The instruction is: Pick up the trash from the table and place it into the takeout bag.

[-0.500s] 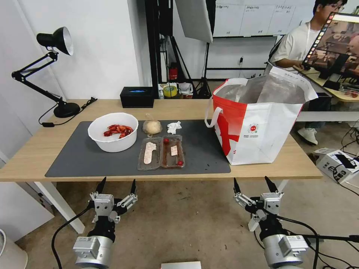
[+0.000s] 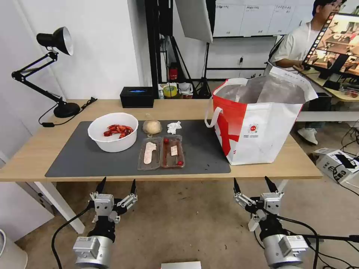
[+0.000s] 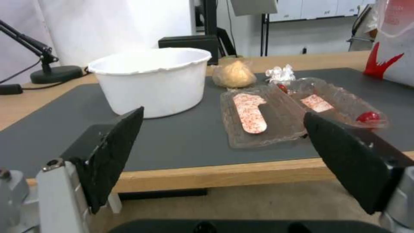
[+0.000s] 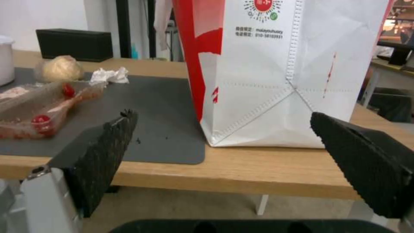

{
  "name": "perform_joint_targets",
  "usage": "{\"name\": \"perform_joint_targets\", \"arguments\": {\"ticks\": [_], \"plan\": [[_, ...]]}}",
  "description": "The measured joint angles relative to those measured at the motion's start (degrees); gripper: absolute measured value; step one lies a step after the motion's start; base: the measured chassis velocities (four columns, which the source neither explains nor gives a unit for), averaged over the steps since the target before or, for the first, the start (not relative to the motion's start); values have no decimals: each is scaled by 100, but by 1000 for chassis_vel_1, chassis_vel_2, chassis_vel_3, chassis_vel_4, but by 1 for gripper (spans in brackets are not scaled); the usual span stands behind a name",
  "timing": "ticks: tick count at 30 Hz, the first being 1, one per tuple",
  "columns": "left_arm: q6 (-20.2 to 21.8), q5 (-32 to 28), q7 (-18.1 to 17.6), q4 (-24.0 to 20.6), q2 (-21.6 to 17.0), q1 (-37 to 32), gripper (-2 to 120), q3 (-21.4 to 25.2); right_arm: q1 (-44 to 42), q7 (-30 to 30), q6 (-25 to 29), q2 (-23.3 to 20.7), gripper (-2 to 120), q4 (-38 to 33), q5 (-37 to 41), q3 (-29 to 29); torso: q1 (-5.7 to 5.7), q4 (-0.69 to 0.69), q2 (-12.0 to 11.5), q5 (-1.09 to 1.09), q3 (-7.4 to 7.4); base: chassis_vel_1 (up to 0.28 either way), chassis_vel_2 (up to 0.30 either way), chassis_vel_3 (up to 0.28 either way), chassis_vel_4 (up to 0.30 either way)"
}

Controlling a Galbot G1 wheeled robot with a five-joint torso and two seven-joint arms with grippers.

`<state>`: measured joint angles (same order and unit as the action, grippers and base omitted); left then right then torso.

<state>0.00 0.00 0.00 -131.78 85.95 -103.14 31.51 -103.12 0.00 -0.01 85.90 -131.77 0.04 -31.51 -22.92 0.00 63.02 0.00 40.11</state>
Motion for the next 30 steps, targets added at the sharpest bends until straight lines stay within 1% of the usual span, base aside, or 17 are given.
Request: {"name": "perform_joint_targets", "arguments": {"ticks": [3, 4, 6, 7, 10, 11, 14, 15, 18, 19, 22, 23, 25, 26, 27, 29, 30], "plan": [[17, -36, -7, 0, -10, 14, 100, 2, 54, 15, -82, -80, 100, 0, 85, -5, 0, -1, 0, 0, 0, 0, 0, 0, 0], [54, -83, -26, 0, -24, 29, 100, 3, 130, 41, -209, -181, 100, 0, 196, -19, 0, 0, 0, -1, 0, 0, 0, 0, 0], [305, -368, -166, -11, -130, 144, 100, 29, 350, 119, -569, -469, 100, -8, 519, -62, 0, 1, 0, 1, 0, 0, 0, 0, 0], [305, -368, -166, -11, -130, 144, 100, 29, 350, 119, -569, -469, 100, -8, 519, -62, 0, 1, 0, 1, 0, 0, 0, 0, 0], [849, -982, -459, -66, -353, 390, 100, 80, 716, 249, -1179, -952, 100, -37, 1065, -135, 0, 0, -2, 1, 0, 0, 0, 0, 0], [849, -982, -459, -66, -353, 390, 100, 80, 716, 249, -1179, -952, 100, -37, 1065, -135, 0, 0, -2, 1, 0, 0, 0, 0, 0], [1375, -1576, -744, -115, -568, 630, 100, 131, 1083, 379, -1791, -1434, 100, -67, 1610, -207, -1, 1, -1, 0, 0, 0, 0, 0, 0], [1375, -1576, -744, -115, -568, 630, 100, 131, 1083, 379, -1791, -1434, 100, -67, 1610, -207, -1, 1, -1, 0, 0, 0, 0, 0, 0], [1898, -2166, -1026, -161, -780, 868, 100, 180, 1427, 500, -2359, -1888, 100, -92, 2120, -271, 0, 0, -2, 1, 1, 0, 0, 0, 0], [1898, -2166, -1026, -161, -780, 868, 100, 180, 1427, 500, -2359, -1888, 100, -92, 2120, -271, 0, 0, -2, 1, 1, 0, 0, 0, 0], [2384, -2714, -1289, -203, -981, 1088, 100, 225, 1765, 617, -2926, -2337, 100, -119, 2625, -338, -1, 1, -2, 1, 1, 0, 0, 0, 0], [2384, -2714, -1289, -203, -981, 1088, 100, 225, 1765, 617, -2926, -2337, 100, -119, 2625, -338, -1, 1, -2, 1, 1, 0, 0, 0, 0], [2804, -3192, -1518, -243, -1154, 1279, 100, 265, 2043, 716, -3386, -2700, 100, -137, 3035, -392, -1, 0, -2, 1, 1, 0, 0, 0, 0], [2947, -3352, -1593, -254, -1213, 1342, 100, 278, 2149, 753, -3561, -2843, 100, -147, 3193, -413, -1, 0, -1, 1, 1, 0, 0, 0, 0], [2947, -3352, -1593, -254, -1213, 1342, 100, 278, 2149, 753, -3561, -2843, 100, -147, 3193, -413, -1, 0, -1, 1, 1, 0, 0, 0, 0], [3327, -3780, -1800, -291, -1370, 1515, 100, 316, 2402, 841, -3980, -3175, 100, -167, 3569, -461, -1, 0, -1, 1, 1, 0, 0, 0, 0], [3392, -3934, -1861, -302, -1406, 1564, 100, 324, 2492, 860, -4091, -3275, 100, -169, 3704, -468, -1, 0, -1, -1, 1, 0, 0, 0, 0]]}}
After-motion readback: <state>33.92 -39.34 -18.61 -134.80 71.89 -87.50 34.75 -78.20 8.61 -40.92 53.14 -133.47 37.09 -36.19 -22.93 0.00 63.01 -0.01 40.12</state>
